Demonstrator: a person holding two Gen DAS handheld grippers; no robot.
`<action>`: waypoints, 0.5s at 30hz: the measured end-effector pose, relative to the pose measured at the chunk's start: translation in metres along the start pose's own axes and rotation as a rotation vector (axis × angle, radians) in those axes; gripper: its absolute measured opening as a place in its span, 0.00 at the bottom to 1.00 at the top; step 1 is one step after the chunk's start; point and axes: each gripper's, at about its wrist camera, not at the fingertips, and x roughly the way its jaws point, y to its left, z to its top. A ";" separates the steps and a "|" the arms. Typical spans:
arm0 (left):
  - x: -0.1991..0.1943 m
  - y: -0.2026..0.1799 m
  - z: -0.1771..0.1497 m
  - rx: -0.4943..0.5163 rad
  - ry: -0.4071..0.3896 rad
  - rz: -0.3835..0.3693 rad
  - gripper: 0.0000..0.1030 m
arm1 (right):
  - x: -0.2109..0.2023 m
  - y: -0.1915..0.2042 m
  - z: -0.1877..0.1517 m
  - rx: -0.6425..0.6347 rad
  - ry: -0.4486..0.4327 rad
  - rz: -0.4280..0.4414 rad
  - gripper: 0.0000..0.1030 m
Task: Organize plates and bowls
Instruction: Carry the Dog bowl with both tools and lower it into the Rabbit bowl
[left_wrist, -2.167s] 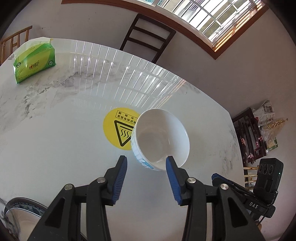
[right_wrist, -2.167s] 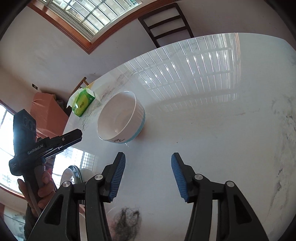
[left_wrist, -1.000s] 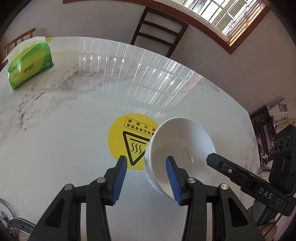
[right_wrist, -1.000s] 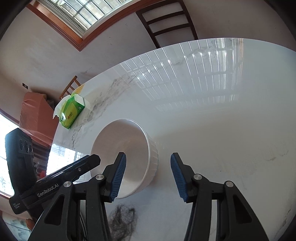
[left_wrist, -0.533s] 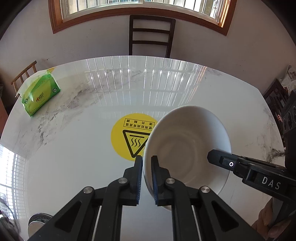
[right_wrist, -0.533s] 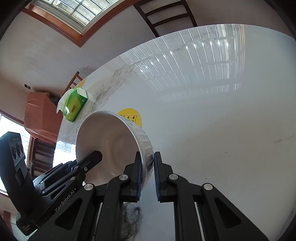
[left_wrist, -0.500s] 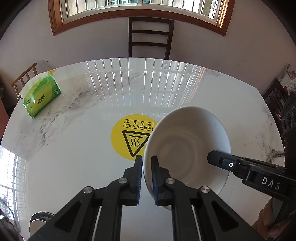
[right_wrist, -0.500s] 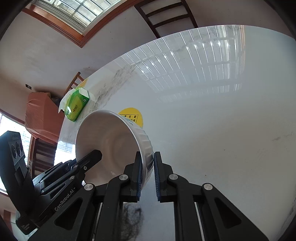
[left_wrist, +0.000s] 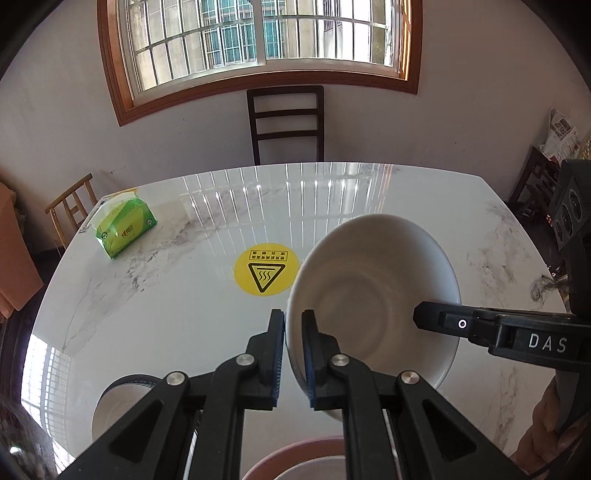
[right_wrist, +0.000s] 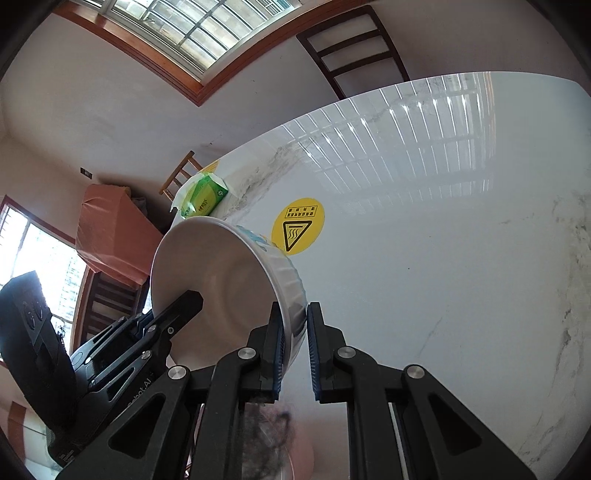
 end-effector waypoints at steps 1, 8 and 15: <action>-0.006 -0.001 -0.003 0.002 -0.008 0.000 0.10 | -0.003 0.001 -0.005 0.004 0.002 0.008 0.12; -0.044 -0.008 -0.032 0.017 -0.033 -0.001 0.10 | -0.017 0.010 -0.041 -0.005 0.018 0.025 0.12; -0.063 -0.011 -0.059 0.025 -0.020 -0.008 0.10 | -0.023 0.014 -0.070 -0.008 0.037 0.026 0.12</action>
